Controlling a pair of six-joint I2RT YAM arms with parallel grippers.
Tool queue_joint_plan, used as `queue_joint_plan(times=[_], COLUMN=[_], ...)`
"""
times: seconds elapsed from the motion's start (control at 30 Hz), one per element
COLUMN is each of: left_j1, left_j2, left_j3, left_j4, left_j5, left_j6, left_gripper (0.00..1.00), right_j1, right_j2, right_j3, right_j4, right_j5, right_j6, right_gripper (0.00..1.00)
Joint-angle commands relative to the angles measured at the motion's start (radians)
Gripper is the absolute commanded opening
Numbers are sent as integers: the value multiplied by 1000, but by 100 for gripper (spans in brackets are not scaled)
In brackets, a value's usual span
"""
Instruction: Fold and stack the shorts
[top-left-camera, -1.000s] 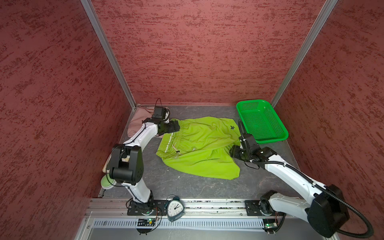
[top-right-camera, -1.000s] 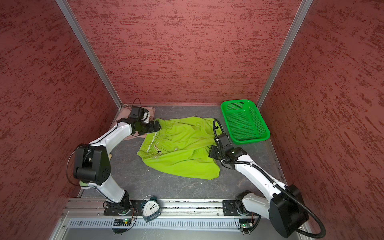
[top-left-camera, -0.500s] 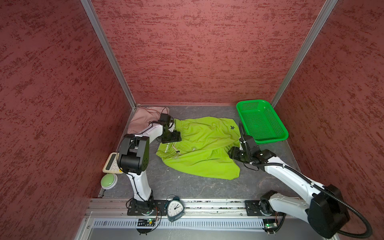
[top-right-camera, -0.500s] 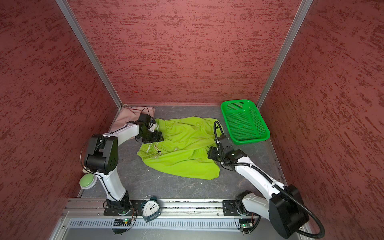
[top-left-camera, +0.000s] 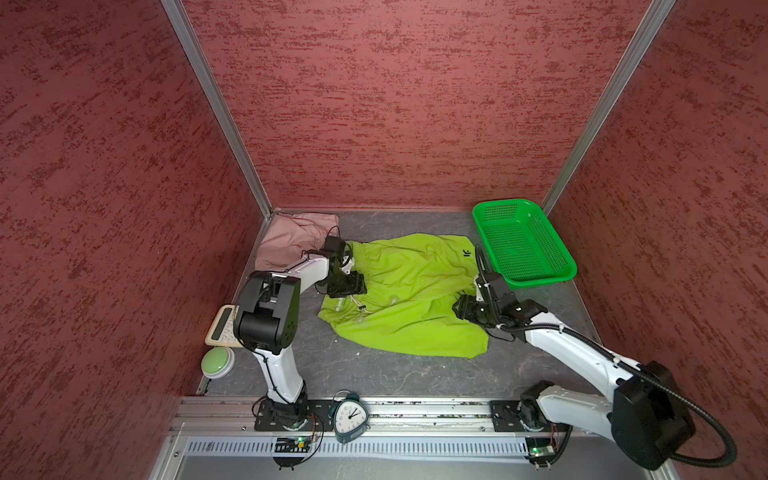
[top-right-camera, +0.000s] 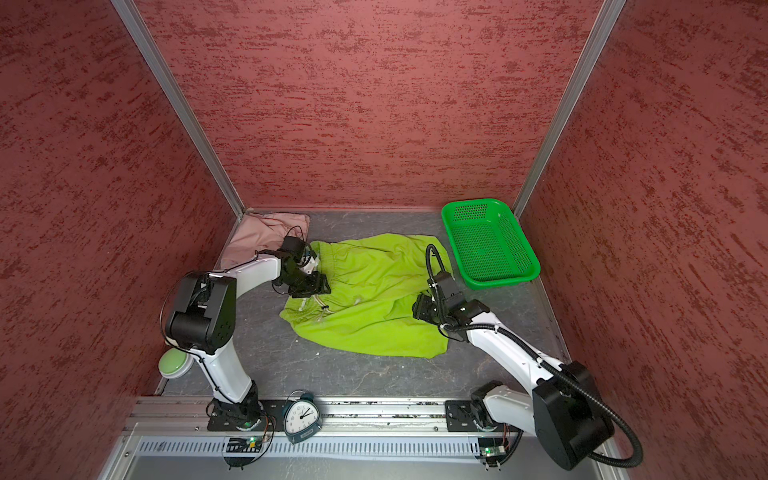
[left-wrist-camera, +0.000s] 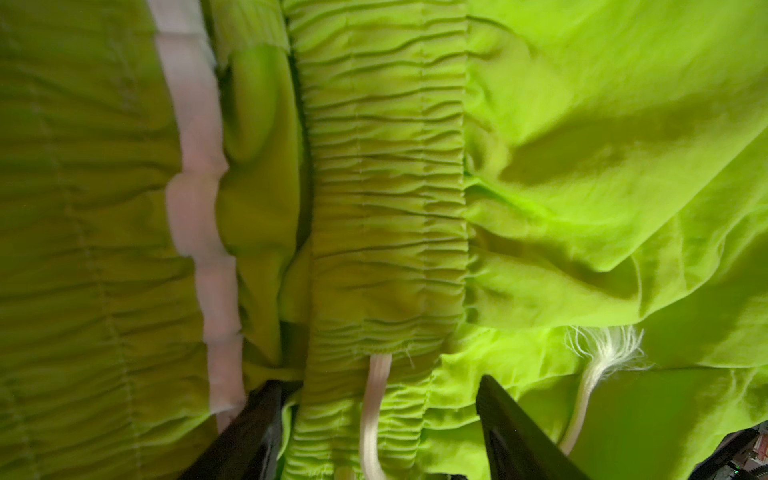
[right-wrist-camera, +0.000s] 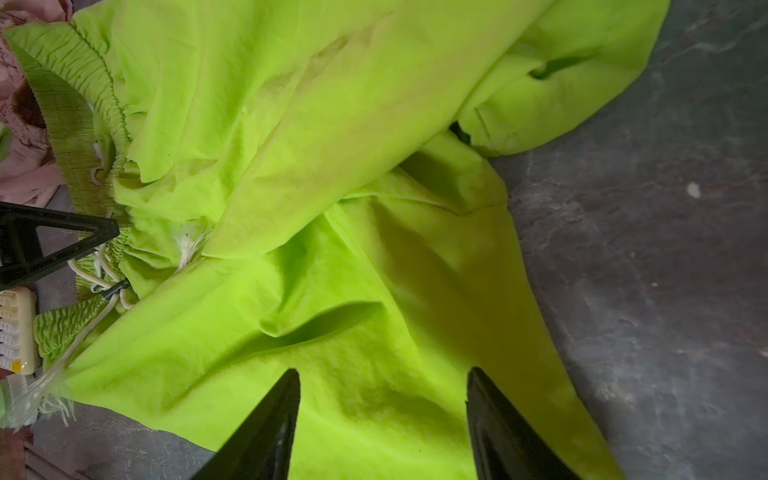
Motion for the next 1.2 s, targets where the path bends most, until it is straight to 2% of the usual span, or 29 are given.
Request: queue_joint_plan(times=[0.0, 0.1, 0.3, 0.63, 0.83, 1.0, 1.17], left_j1=[-3, -11, -28, -41, -46, -49, -62], left_j2=[-56, -82, -93, -33, -7, -3, 20], left_j3=[22, 15, 12, 38, 46, 30, 35], left_j4=[-12, 23, 45, 52, 9, 51, 42], left_j5=[-10, 25, 0, 20, -76, -15, -17], left_j6=[-16, -39, -69, -73, -69, -72, -72], left_gripper=[69, 68, 68, 66, 66, 66, 65], right_j1=[-6, -7, -6, -6, -6, -6, -6], right_j2=[-23, -24, -33, -45, -62, -46, -39], right_j3=[-17, -27, -36, -47, -52, -50, -53], right_j4=[20, 25, 29, 25, 17, 28, 40], right_j5=[15, 14, 12, 10, 15, 8, 0], right_j6=[11, 15, 20, 26, 31, 29, 31], right_gripper=[65, 65, 65, 66, 66, 66, 67])
